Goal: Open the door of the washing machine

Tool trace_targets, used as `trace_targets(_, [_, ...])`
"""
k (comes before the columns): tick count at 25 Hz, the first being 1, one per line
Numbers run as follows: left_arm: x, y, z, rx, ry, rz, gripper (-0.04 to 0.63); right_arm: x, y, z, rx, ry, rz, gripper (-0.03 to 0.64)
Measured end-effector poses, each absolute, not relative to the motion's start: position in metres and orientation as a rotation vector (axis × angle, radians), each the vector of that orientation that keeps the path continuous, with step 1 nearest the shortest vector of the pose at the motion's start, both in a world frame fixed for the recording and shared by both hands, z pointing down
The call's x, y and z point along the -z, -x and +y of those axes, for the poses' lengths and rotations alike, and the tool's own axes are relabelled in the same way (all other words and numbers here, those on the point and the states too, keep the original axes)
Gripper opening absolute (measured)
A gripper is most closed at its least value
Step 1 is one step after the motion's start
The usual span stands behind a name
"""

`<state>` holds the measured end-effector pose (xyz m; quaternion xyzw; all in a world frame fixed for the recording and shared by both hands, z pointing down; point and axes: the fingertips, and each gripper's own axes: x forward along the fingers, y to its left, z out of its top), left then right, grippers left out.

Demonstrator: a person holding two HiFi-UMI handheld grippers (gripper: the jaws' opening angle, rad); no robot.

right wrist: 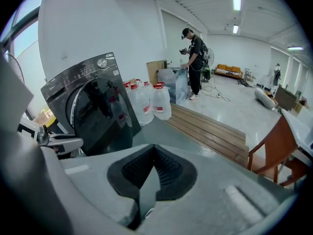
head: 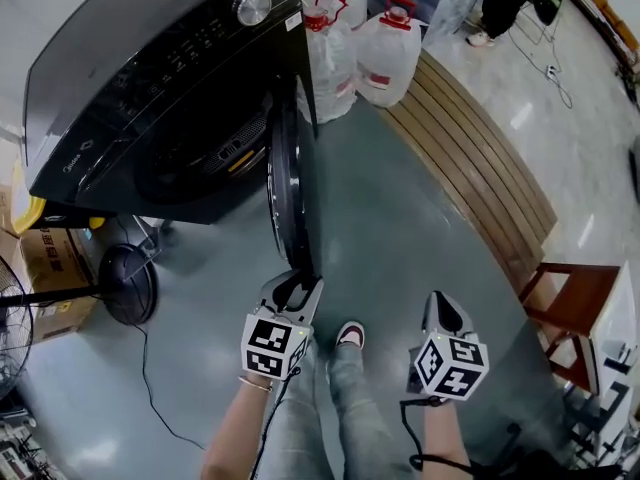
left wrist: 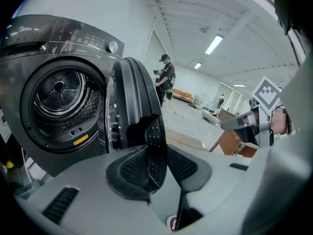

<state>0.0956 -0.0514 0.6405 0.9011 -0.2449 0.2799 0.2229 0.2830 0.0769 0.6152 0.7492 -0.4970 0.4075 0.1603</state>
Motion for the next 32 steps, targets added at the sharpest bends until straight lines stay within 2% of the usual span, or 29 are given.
trace_targets(32, [-0.638, -0.224, -0.032, -0.719, -2.541, -0.643, 0.124, -0.622, -0.357, 0.192, -1.264, -2.389, -1.093, 0.006])
